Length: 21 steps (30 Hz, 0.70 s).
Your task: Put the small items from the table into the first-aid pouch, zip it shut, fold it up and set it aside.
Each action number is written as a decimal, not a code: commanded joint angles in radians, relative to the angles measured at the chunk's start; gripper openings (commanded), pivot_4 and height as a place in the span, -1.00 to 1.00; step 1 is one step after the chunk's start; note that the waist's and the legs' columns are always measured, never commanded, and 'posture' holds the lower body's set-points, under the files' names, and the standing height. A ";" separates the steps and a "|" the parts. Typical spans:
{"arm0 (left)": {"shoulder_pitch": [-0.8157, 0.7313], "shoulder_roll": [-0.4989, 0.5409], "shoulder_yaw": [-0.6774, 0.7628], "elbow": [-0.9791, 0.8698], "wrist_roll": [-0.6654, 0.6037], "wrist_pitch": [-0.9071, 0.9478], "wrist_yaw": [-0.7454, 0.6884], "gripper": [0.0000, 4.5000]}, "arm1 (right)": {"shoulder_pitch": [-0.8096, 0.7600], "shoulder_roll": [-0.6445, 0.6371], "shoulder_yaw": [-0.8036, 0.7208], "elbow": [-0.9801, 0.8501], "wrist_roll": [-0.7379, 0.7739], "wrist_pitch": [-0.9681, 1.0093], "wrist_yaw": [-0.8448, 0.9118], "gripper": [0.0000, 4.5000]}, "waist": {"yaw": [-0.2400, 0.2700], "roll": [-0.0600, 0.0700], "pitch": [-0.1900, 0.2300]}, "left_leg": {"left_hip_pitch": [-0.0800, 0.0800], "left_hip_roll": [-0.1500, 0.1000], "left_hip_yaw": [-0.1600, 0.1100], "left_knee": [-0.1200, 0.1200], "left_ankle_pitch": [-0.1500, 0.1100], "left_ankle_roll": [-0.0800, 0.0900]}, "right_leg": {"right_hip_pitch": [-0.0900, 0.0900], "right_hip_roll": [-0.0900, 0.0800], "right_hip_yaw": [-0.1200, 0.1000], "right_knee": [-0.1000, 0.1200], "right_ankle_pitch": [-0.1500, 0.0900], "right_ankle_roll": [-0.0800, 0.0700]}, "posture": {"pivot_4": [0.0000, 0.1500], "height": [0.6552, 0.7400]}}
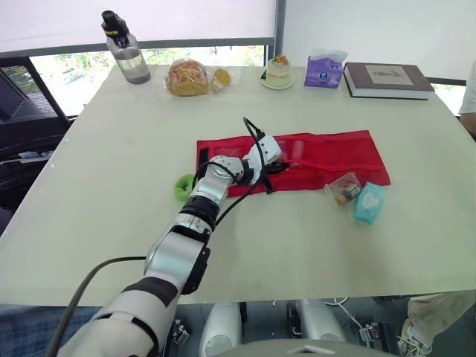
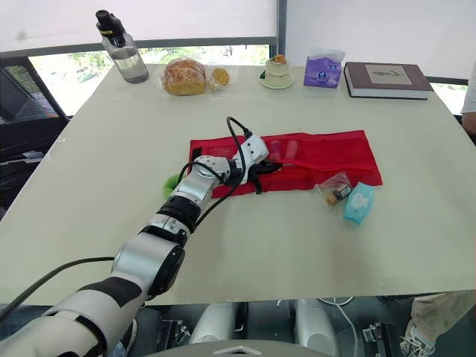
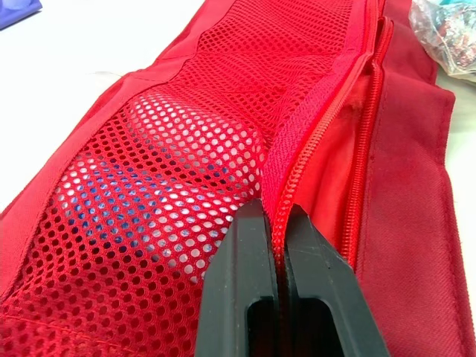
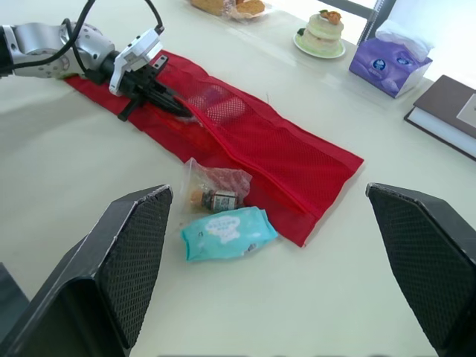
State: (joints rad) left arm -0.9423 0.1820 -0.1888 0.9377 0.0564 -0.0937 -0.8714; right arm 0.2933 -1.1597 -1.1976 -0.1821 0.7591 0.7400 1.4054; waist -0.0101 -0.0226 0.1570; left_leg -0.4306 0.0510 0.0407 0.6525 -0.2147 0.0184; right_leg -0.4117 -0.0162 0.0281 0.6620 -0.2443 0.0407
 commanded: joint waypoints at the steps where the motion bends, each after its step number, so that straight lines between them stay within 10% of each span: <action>1: -0.032 0.012 0.012 0.023 0.005 -0.024 0.010 -1.00 | -0.001 -0.012 -0.042 -0.004 -0.001 0.010 0.022 0.98 | -0.002 -0.001 0.000 | 0.000 0.000 0.000 0.000 0.000 0.000 | 0.000 0.000 0.000 0.000 0.000 0.000 | 1.00 1.00; 10: -0.029 0.011 0.009 0.031 0.004 -0.034 0.009 -1.00 | -0.052 0.097 0.182 -0.147 -0.003 -0.042 -0.096 0.98 | -0.003 -0.001 0.000 | 0.000 0.000 -0.001 0.000 0.000 0.000 | 0.000 0.000 0.000 0.000 0.000 0.000 | 1.00 1.00; 21: -0.022 0.013 0.006 0.005 0.005 -0.027 0.013 -1.00 | -0.414 0.219 0.930 -0.033 -0.384 -0.342 -0.335 0.98 | -0.002 0.000 0.000 | 0.000 -0.001 -0.001 0.001 0.000 0.000 | 0.000 0.000 0.000 0.001 0.000 0.000 | 1.00 1.00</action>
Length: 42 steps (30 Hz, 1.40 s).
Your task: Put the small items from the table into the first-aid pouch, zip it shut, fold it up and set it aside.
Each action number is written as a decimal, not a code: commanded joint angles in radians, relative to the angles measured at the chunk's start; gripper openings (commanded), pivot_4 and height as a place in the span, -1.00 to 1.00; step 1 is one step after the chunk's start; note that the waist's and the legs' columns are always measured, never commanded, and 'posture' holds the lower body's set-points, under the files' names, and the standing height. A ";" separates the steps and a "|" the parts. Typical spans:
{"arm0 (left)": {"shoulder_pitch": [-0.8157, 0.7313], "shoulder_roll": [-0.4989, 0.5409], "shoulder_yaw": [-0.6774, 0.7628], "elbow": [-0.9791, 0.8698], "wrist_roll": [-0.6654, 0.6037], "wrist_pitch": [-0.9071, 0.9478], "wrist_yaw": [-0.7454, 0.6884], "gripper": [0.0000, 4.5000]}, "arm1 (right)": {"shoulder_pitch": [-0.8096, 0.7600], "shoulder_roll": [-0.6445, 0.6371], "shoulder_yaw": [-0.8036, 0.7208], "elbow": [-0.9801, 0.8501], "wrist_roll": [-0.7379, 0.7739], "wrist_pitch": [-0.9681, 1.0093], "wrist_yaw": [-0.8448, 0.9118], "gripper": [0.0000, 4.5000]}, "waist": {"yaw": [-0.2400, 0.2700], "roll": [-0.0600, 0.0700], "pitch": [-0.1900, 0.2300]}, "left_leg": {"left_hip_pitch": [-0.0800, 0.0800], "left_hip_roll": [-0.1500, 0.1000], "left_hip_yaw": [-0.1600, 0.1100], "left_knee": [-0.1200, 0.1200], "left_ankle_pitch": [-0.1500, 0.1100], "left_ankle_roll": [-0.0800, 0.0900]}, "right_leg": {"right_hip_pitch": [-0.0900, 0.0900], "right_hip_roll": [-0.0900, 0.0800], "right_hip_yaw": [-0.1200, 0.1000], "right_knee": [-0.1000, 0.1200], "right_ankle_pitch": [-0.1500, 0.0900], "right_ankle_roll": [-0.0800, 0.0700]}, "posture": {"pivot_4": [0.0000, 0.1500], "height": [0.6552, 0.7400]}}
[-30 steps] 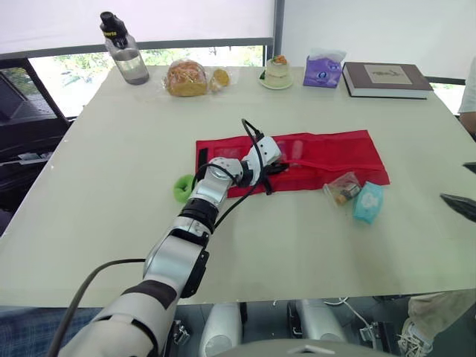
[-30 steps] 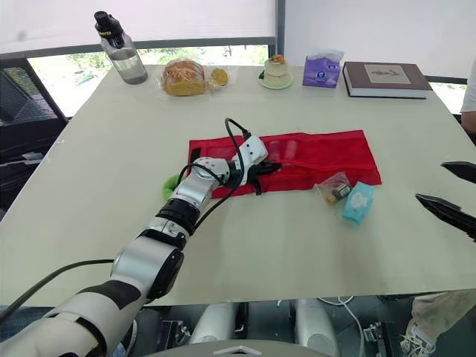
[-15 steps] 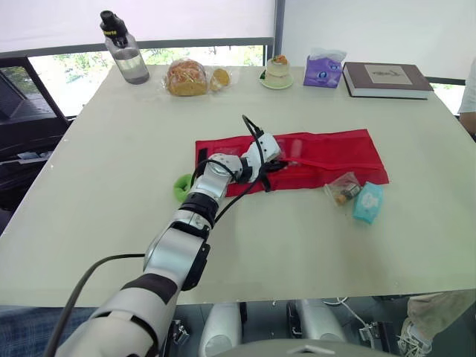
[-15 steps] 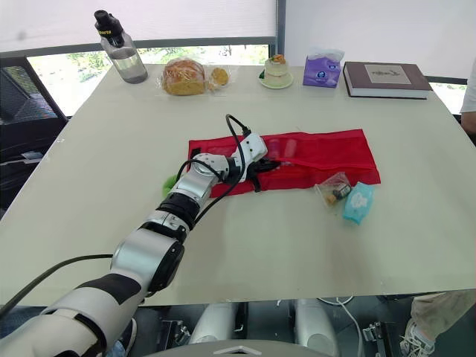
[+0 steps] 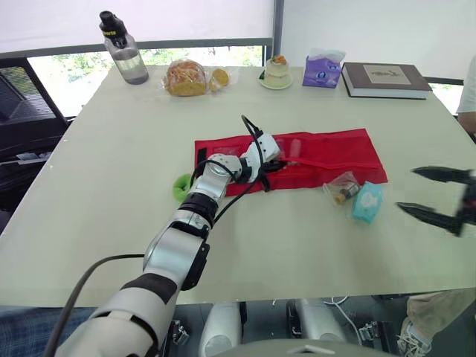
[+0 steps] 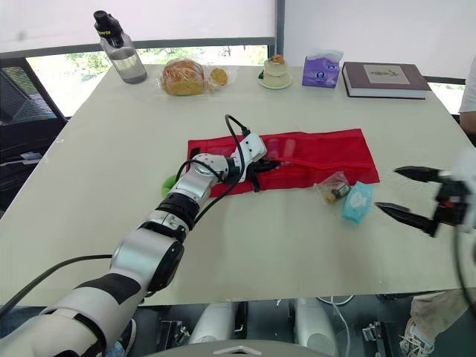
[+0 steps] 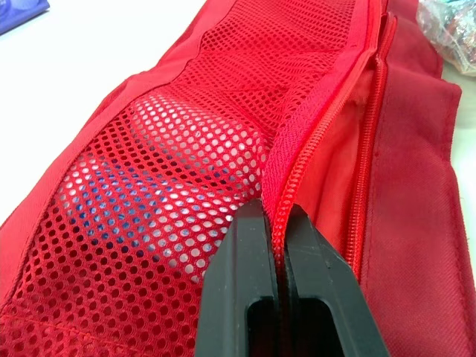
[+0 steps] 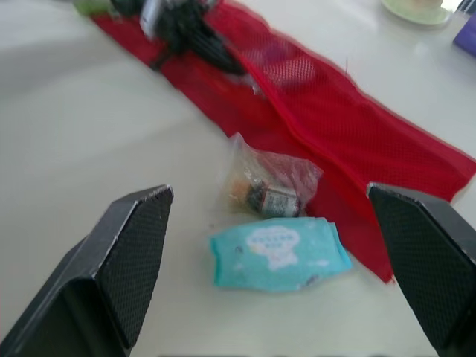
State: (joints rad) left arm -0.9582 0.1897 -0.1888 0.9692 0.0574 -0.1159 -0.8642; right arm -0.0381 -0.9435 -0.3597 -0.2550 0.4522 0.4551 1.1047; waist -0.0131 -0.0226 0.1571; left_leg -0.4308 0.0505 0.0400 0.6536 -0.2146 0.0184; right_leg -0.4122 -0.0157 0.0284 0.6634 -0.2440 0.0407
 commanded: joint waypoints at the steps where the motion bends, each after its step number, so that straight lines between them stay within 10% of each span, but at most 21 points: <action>1: -0.004 0.006 0.006 -0.031 0.003 -0.004 0.006 -1.00 | -0.135 0.015 0.139 0.068 -0.091 -0.058 -0.037 0.98 | 0.001 0.001 0.000 | 0.000 0.000 0.000 0.000 0.000 0.000 | 0.000 0.000 0.000 0.000 0.001 -0.003 | 1.00 1.00; 16: 0.025 0.031 -0.003 -0.075 0.007 0.001 0.004 -1.00 | -0.538 0.058 0.561 0.556 -0.408 -0.271 0.094 0.98 | 0.000 0.001 0.000 | 0.000 -0.001 0.000 -0.001 0.000 0.000 | 0.000 0.000 0.000 0.000 0.002 -0.003 | 1.00 1.00; 26: 0.048 0.037 0.000 -0.112 0.004 0.016 0.020 -1.00 | -0.614 0.112 0.630 0.539 -0.493 -0.287 0.125 0.98 | 0.002 0.001 0.000 | -0.001 -0.001 0.000 -0.001 0.000 0.000 | 0.000 0.000 0.000 0.000 0.002 -0.003 | 1.00 1.00; 35: 0.048 0.027 -0.006 -0.115 0.003 0.021 0.024 -1.00 | -0.562 0.062 0.633 0.357 -0.509 -0.095 0.173 -0.79 | 0.000 0.001 0.000 | 0.000 -0.001 0.000 0.000 0.000 0.000 | 0.000 0.000 0.000 0.001 0.002 -0.003 | 1.00 1.00; 42: 0.045 0.022 -0.007 -0.109 0.003 0.018 0.023 -1.00 | -0.525 0.103 0.555 0.181 -0.408 0.194 0.122 -0.97 | 0.000 0.001 0.000 | 0.001 -0.001 0.000 0.000 0.000 0.000 | 0.000 0.000 0.000 0.002 0.002 -0.003 | 1.00 1.00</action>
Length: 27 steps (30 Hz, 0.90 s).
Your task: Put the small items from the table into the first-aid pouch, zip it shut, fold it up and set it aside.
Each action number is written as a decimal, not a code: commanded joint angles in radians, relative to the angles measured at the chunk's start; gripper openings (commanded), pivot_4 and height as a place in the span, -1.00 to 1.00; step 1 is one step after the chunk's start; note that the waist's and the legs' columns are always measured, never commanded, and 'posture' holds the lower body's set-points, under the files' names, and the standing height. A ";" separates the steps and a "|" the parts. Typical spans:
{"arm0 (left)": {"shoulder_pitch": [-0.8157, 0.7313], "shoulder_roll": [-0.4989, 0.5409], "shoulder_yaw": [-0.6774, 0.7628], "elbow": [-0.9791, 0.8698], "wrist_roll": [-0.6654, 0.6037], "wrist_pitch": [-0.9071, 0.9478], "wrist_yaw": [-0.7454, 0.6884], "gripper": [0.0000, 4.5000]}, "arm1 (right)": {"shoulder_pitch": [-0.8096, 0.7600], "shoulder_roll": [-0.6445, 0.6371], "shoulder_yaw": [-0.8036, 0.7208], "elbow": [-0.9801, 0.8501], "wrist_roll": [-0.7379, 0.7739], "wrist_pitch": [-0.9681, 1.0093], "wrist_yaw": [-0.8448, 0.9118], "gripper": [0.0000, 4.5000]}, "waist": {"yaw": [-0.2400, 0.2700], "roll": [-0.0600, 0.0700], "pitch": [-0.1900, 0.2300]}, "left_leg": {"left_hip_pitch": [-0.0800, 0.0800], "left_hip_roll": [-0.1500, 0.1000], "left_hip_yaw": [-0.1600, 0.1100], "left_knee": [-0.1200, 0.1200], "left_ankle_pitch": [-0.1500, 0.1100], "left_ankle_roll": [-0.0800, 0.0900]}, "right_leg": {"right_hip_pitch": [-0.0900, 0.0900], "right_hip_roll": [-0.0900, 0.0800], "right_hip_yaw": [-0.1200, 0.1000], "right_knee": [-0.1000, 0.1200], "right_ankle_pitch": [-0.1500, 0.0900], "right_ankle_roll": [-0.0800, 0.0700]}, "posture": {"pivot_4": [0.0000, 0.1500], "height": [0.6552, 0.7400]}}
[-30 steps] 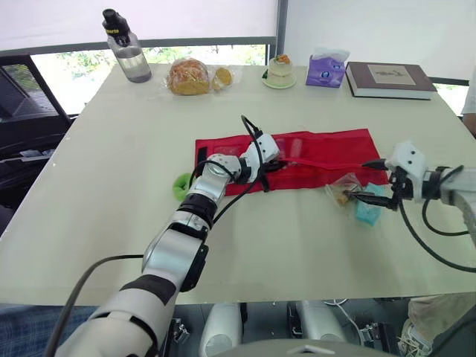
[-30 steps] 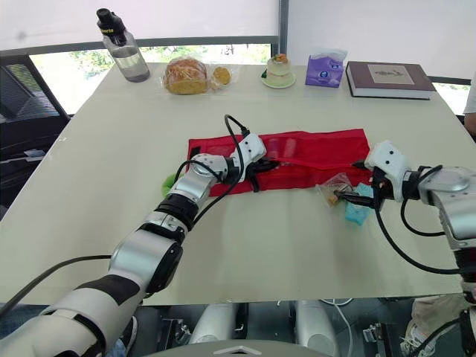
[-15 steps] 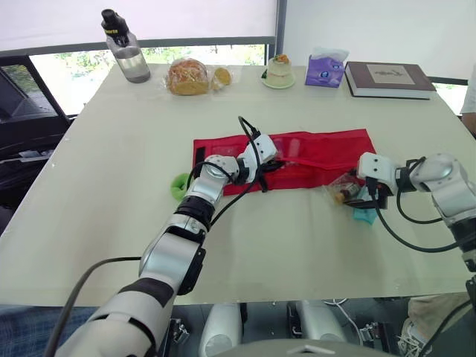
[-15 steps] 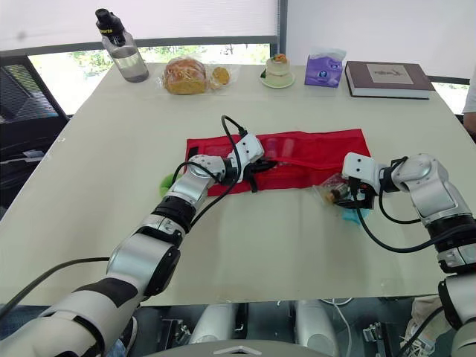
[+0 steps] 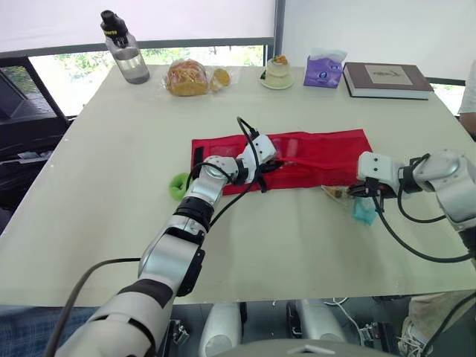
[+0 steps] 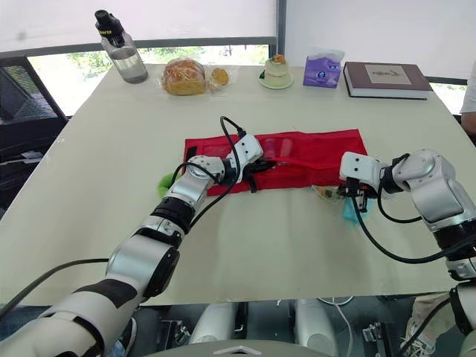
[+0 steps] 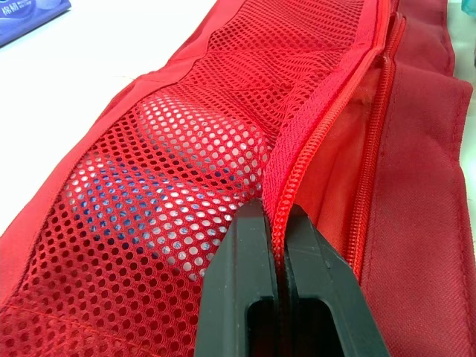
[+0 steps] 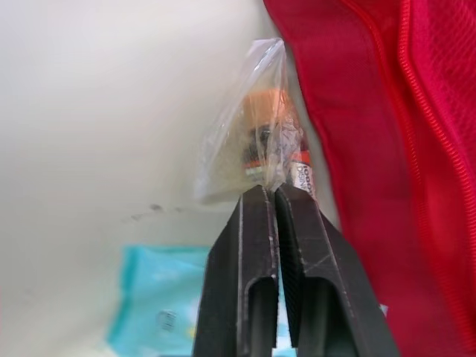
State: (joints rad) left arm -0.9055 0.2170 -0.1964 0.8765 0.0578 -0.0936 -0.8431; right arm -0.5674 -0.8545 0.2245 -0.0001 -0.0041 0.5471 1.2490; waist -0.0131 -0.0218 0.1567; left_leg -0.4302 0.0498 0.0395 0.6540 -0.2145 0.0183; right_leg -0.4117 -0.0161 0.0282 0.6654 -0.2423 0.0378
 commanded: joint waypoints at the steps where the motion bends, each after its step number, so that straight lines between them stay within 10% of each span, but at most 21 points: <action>1: -0.006 -0.006 0.000 -0.017 0.003 -0.004 0.001 -1.00 | 0.008 0.013 -0.032 -0.092 0.053 0.126 -0.029 -0.97 | 0.000 0.000 0.000 | 0.000 0.000 0.000 0.000 0.000 0.000 | 0.000 0.000 0.000 0.000 0.000 0.000 | 1.00 1.00; 7: -0.001 -0.008 -0.002 -0.022 0.004 -0.002 -0.004 -1.00 | 0.045 -0.016 -0.055 -0.205 0.117 0.230 -0.037 -0.87 | 0.003 0.000 0.000 | -0.001 0.000 -0.001 0.000 0.000 0.000 | 0.000 0.000 0.000 -0.001 0.000 0.000 | 1.00 1.00; 17: 0.000 -0.011 -0.004 -0.024 0.004 0.000 -0.008 -1.00 | 0.035 -0.040 -0.021 -0.136 0.081 0.087 -0.103 0.98 | 0.002 0.000 0.000 | -0.001 0.000 -0.001 0.000 0.000 0.000 | 0.000 0.000 -0.001 -0.001 0.000 0.000 | 1.00 1.00; 23: -0.001 -0.007 -0.002 -0.024 0.004 0.001 -0.006 -1.00 | 0.055 0.010 0.010 -0.057 0.046 0.034 -0.162 0.98 | 0.002 0.000 0.000 | -0.001 0.000 0.000 0.000 0.000 0.000 | 0.000 0.000 -0.001 -0.001 0.000 0.000 | 1.00 1.00; 27: 0.000 -0.007 -0.002 -0.026 0.004 0.002 -0.006 -1.00 | 0.058 0.023 0.010 -0.060 0.050 0.033 -0.172 0.47 | 0.002 0.000 0.000 | -0.001 0.000 0.000 0.000 0.000 0.000 | 0.000 0.000 0.000 -0.001 0.000 0.000 | 1.00 1.00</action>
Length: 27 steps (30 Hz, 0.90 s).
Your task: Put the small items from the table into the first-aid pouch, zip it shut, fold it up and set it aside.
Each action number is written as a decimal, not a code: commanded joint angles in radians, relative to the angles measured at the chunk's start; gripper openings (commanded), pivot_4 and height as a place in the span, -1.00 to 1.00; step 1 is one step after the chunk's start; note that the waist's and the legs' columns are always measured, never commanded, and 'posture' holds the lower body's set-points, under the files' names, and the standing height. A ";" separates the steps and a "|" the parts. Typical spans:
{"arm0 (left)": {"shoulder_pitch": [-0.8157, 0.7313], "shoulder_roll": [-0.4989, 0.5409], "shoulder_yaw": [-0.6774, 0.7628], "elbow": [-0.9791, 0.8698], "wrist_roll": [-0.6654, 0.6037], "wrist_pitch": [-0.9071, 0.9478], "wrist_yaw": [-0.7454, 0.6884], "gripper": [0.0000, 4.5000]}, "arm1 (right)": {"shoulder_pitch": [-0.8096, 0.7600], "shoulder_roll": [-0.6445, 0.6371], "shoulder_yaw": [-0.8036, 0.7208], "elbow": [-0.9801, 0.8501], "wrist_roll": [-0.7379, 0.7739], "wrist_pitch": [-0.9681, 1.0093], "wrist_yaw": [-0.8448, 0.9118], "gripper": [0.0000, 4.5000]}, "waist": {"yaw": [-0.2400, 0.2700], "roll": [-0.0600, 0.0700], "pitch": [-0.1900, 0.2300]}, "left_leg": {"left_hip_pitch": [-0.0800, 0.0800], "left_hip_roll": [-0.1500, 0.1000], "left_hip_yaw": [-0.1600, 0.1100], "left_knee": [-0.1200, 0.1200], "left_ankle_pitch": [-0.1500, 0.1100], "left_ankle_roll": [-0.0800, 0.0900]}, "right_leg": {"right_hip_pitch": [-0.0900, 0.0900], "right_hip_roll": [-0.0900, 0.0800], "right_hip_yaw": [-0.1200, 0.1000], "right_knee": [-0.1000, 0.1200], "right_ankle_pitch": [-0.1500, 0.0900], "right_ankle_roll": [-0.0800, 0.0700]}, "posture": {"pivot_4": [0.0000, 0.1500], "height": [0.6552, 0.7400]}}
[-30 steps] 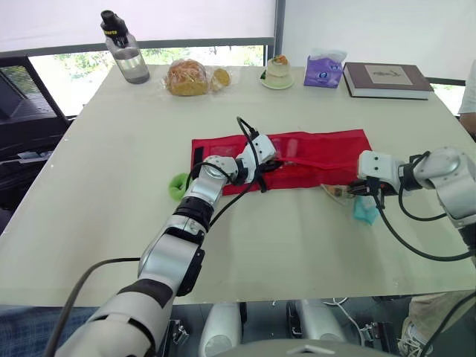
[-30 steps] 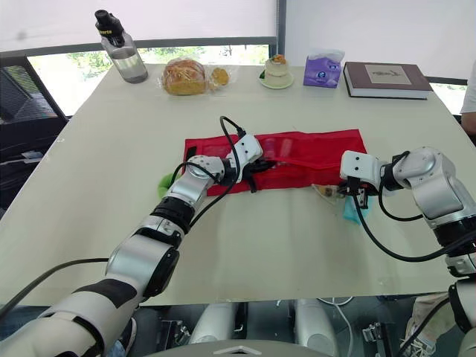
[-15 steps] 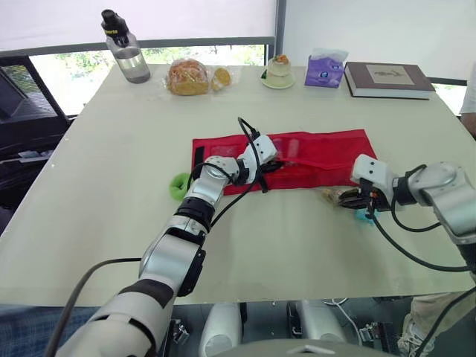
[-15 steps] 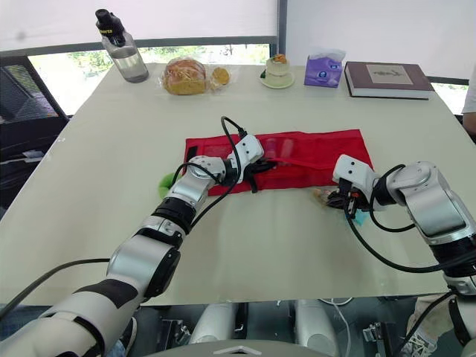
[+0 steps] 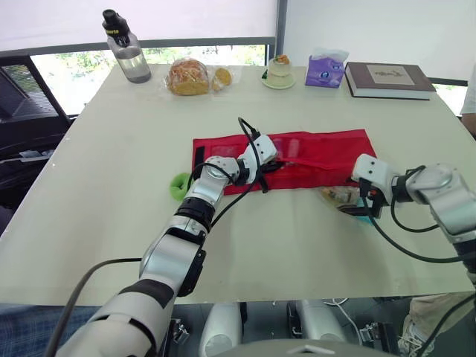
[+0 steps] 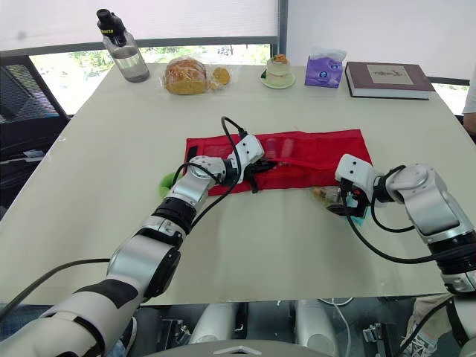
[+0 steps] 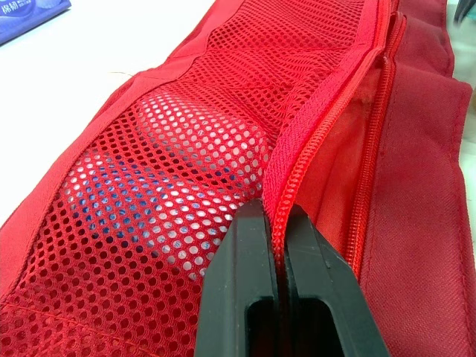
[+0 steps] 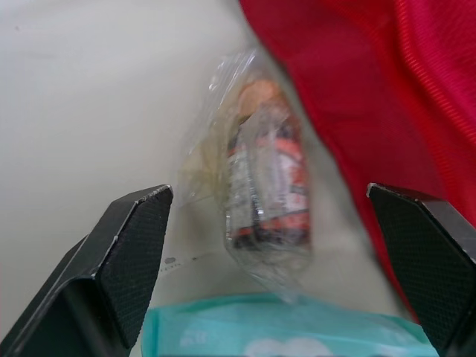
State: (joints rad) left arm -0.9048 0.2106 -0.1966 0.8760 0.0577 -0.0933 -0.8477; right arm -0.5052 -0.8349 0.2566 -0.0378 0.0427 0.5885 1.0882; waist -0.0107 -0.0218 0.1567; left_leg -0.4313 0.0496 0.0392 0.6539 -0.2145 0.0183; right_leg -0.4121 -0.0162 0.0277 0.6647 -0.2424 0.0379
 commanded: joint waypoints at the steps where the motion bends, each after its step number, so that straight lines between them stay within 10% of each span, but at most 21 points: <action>1: -0.001 0.000 -0.002 -0.025 0.004 0.002 -0.002 -1.00 | -0.005 0.003 -0.021 -0.024 0.004 -0.009 -0.012 0.34 | 0.000 0.000 0.000 | 0.000 0.000 0.000 0.000 0.000 0.000 | 0.000 0.000 0.000 0.000 0.000 0.000 | 1.00 1.00; 7: -0.001 -0.004 -0.003 -0.027 0.004 0.002 -0.003 -1.00 | 0.013 -0.016 -0.022 -0.080 0.009 -0.003 -0.002 -0.61 | 0.000 0.000 0.000 | 0.000 0.000 0.000 0.000 0.000 0.000 | 0.000 0.000 0.000 0.000 0.000 0.000 | 1.00 1.00; 27: 0.025 -0.023 -0.002 -0.073 -0.015 0.003 -0.024 -1.00 | -0.168 0.305 0.025 -0.152 0.011 0.659 -0.380 -0.62 | 0.001 0.000 0.000 | -0.001 0.000 -0.001 0.000 0.000 0.000 | 0.000 0.000 -0.001 0.000 0.000 0.000 | 1.00 1.00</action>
State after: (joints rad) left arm -0.8820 0.2014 -0.1952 0.8398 0.0540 -0.0909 -0.8542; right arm -0.6463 -0.5428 0.3000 -0.1880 0.0490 1.1838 0.7450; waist -0.0100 -0.0217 0.1567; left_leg -0.4319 0.0496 0.0385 0.6540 -0.2145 0.0183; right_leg -0.4124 -0.0166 0.0271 0.6651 -0.2424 0.0377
